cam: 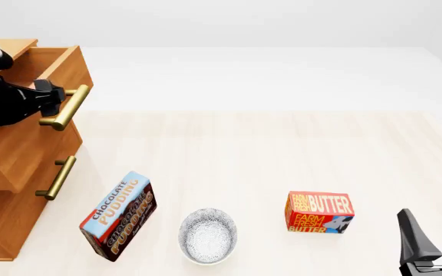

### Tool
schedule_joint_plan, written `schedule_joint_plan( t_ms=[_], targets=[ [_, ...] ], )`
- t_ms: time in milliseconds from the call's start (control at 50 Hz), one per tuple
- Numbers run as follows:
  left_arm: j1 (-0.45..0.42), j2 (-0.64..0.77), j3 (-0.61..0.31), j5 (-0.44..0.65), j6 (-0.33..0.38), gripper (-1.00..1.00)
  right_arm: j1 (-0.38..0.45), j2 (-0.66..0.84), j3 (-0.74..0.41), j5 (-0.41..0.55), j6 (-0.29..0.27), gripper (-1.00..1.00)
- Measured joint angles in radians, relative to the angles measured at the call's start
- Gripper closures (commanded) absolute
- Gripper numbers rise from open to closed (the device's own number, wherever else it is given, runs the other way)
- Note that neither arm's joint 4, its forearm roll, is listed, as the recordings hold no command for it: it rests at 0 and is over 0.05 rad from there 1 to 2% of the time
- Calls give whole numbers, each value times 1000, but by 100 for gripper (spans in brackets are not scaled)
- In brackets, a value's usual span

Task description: Put the bowl in the top drawer of the cabinet.

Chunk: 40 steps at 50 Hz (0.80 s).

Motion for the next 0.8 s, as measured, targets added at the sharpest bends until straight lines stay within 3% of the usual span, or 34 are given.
schedule_joint_plan(
  t_ms=[800],
  targets=[
    [-88,-9,15,-24,-15,-100,0,0,0,0,0,-100]
  ],
)
